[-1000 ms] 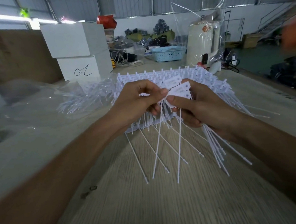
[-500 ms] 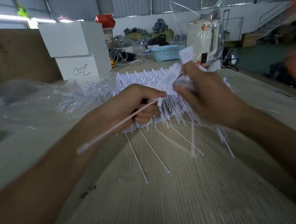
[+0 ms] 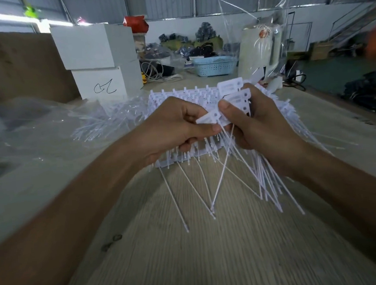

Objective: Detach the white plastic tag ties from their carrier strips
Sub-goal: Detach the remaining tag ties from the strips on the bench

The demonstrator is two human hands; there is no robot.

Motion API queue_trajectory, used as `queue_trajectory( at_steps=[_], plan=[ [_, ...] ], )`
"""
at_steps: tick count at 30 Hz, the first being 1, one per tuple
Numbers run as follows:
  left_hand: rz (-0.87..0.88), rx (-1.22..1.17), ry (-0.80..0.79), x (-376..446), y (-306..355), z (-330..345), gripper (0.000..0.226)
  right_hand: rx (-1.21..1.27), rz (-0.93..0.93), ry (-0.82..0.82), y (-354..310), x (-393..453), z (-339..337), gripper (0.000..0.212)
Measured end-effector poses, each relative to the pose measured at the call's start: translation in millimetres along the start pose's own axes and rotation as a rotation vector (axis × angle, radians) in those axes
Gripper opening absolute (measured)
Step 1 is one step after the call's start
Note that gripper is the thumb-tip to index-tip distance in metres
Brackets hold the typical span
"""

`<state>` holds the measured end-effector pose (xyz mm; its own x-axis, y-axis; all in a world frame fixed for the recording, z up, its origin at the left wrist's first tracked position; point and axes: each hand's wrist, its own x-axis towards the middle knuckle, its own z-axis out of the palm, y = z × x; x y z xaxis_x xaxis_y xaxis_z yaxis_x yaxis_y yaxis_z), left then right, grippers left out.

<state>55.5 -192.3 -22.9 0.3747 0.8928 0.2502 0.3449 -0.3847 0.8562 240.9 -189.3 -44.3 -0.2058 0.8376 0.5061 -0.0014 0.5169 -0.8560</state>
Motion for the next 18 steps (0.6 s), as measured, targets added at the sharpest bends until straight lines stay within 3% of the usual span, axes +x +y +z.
queue_trajectory(
  at_steps=[2,4,8,11,15,18],
  plan=[
    [-0.002,0.011,0.009,-1,1,-3,0.006,-0.067,-0.04,-0.023,0,0,2,0.006],
    [-0.012,0.014,0.026,-1,0,-4,0.016,-0.142,-0.067,-0.029,0,-1,5,0.004],
    [0.04,0.121,0.042,-1,3,-5,0.018,-0.257,-0.049,-0.021,-1,-3,9,0.031],
    [0.063,0.237,0.051,-1,7,-4,0.03,-0.222,-0.025,-0.031,-4,-4,9,0.029],
    [0.014,-0.064,0.089,1,11,5,0.063,-0.005,0.01,0.067,-13,-3,7,0.025],
    [-0.079,-0.061,0.119,3,12,24,0.046,0.178,0.0,0.237,-22,3,3,0.029]
  ],
)
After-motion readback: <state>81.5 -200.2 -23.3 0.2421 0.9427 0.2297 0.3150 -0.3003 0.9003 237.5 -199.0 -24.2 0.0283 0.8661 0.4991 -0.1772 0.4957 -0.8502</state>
